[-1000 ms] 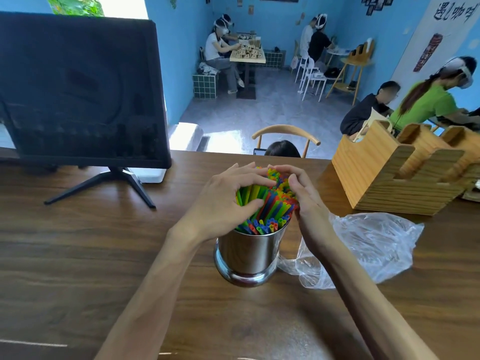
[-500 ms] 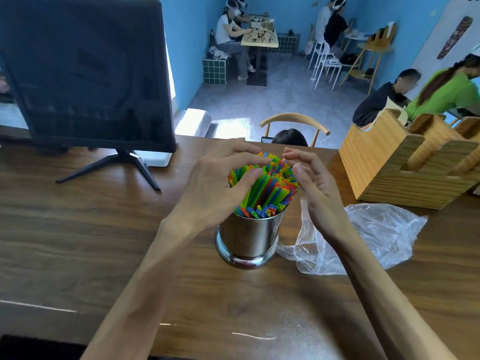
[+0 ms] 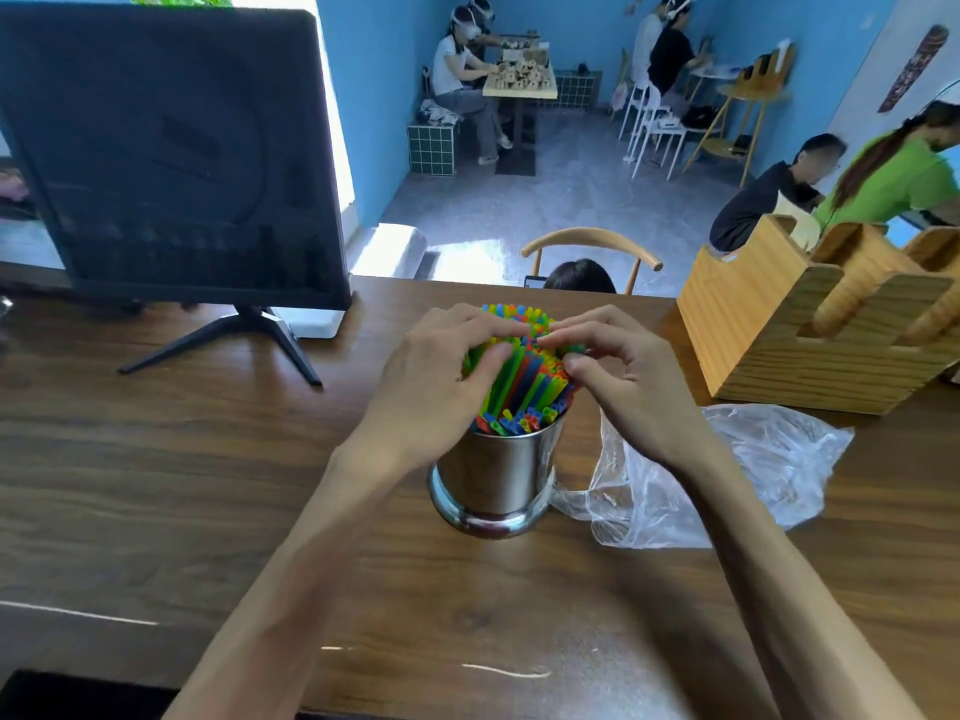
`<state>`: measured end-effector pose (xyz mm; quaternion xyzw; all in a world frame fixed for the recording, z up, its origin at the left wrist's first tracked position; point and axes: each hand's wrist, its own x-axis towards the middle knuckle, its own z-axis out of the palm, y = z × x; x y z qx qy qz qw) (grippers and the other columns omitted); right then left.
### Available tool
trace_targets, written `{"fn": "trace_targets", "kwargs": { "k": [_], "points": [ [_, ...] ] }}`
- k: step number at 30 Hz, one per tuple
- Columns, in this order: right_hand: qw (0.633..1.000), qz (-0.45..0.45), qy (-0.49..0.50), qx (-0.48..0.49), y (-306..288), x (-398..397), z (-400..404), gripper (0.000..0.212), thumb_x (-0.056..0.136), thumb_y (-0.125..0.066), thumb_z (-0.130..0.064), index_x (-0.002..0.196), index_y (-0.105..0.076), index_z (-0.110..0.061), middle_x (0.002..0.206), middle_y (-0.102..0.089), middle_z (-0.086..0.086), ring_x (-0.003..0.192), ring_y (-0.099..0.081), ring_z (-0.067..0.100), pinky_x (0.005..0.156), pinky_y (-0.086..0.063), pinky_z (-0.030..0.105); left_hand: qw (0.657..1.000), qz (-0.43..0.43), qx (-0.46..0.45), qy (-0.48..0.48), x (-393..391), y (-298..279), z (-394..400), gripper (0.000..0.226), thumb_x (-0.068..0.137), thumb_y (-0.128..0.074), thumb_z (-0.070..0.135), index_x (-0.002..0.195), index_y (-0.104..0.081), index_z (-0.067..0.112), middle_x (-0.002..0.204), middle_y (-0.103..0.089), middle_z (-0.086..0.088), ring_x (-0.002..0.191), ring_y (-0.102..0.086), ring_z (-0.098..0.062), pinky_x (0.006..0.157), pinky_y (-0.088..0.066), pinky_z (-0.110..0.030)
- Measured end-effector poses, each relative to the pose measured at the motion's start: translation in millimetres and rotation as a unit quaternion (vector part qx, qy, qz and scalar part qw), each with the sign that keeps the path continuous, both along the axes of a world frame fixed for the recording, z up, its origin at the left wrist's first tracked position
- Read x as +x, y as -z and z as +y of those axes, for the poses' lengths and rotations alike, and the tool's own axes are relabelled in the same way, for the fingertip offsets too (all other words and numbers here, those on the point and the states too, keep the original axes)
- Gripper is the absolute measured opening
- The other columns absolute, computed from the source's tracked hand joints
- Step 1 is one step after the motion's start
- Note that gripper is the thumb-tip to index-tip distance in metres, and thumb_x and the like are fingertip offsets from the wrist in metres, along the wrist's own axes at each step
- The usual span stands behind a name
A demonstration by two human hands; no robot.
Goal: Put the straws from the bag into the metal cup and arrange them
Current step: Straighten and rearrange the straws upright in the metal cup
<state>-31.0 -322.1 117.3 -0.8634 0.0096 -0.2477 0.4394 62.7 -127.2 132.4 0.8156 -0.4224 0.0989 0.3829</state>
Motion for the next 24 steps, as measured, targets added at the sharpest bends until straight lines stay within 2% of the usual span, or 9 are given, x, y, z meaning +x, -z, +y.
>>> {"fn": "trace_targets", "kwargs": {
  "k": [4,9,11,13,15,17,20,22,24],
  "points": [
    [0.995,0.082,-0.044,-0.032,-24,3,-11,0.030,0.088,-0.063,-0.005,0.100,-0.080,-0.027,0.107,-0.063,-0.011,0.102,-0.060,0.008,0.088,-0.056,0.032,0.998,-0.003,0.058,0.011,5,-2,-2,0.030,0.096,-0.065,0.020,0.120,-0.069,0.037,0.117,-0.059,0.016,0.106,-0.054,-0.006,0.099,-0.047,-0.038],
    [0.970,0.172,-0.112,-0.128,-49,6,-21,0.026,0.088,-0.071,-0.010,0.102,-0.072,-0.031,0.108,-0.059,-0.009,0.095,-0.059,0.009,0.080,-0.046,0.021,0.995,-0.009,0.098,0.023,5,-11,-4,0.030,0.086,-0.074,0.021,0.109,-0.062,0.037,0.112,-0.046,0.018,0.098,-0.046,-0.005,0.092,-0.042,-0.032],
    [0.959,0.187,-0.125,-0.173,-53,11,-22,0.021,0.088,-0.073,-0.017,0.100,-0.069,-0.033,0.108,-0.058,-0.008,0.098,-0.058,0.011,0.081,-0.045,0.024,0.994,-0.004,0.102,0.027,5,-12,-5,0.032,0.085,-0.074,0.019,0.106,-0.058,0.037,0.111,-0.045,0.017,0.098,-0.045,-0.005,0.092,-0.042,-0.031],
    [0.947,0.199,-0.136,-0.213,-57,15,-21,0.018,0.085,-0.078,-0.030,0.099,-0.067,-0.035,0.107,-0.057,-0.010,0.100,-0.057,0.013,0.089,-0.048,0.035,0.995,-0.002,0.098,0.027,5,-13,-4,0.037,0.084,-0.075,0.017,0.103,-0.054,0.041,0.111,-0.045,0.017,0.099,-0.045,-0.005,0.091,-0.042,-0.031],
    [0.936,0.203,-0.136,-0.255,-59,19,-21,0.023,0.082,-0.079,-0.043,0.100,-0.066,-0.037,0.105,-0.056,-0.014,0.101,-0.056,0.013,0.096,-0.044,0.043,0.995,0.002,0.093,0.026,4,-12,-4,0.041,0.085,-0.076,0.015,0.104,-0.051,0.042,0.112,-0.045,0.016,0.100,-0.046,-0.006,0.092,-0.042,-0.031],
    [0.932,0.188,-0.136,-0.279,-61,20,-19,0.026,0.081,-0.079,-0.049,0.100,-0.066,-0.036,0.104,-0.055,-0.016,0.100,-0.055,0.011,0.098,-0.041,0.045,0.995,0.005,0.092,0.024,4,-12,-4,0.041,0.085,-0.076,0.013,0.105,-0.053,0.041,0.113,-0.044,0.016,0.102,-0.048,-0.008,0.092,-0.043,-0.031],
    [0.942,0.152,-0.132,-0.268,-59,22,-16,0.028,0.081,-0.079,-0.053,0.096,-0.069,-0.032,0.104,-0.057,-0.013,0.100,-0.051,0.008,0.098,-0.039,0.046,0.995,0.007,0.097,0.025,7,-11,-3,0.044,0.084,-0.075,0.011,0.107,-0.053,0.041,0.114,-0.044,0.017,0.105,-0.051,-0.010,0.088,-0.043,-0.028],
    [0.950,0.125,-0.121,-0.258,-55,23,-14,0.030,0.079,-0.077,-0.058,0.092,-0.071,-0.032,0.099,-0.061,-0.014,0.097,-0.052,0.003,0.097,-0.041,0.049,0.995,0.022,0.095,0.033,7,-12,1,0.043,0.085,-0.072,0.008,0.111,-0.057,0.039,0.118,-0.047,0.016,0.109,-0.052,-0.010,0.086,-0.043,-0.020],
    [0.954,0.102,-0.114,-0.258,-51,23,-14,0.036,0.076,-0.072,-0.066,0.093,-0.073,-0.034,0.095,-0.064,-0.017,0.096,-0.053,0.004,0.095,-0.043,0.052,0.996,0.042,0.075,0.036,6,-12,4,0.042,0.089,-0.065,0.004,0.115,-0.061,0.036,0.123,-0.051,0.014,0.117,-0.050,-0.008,0.091,-0.042,-0.017]
  ]
}}
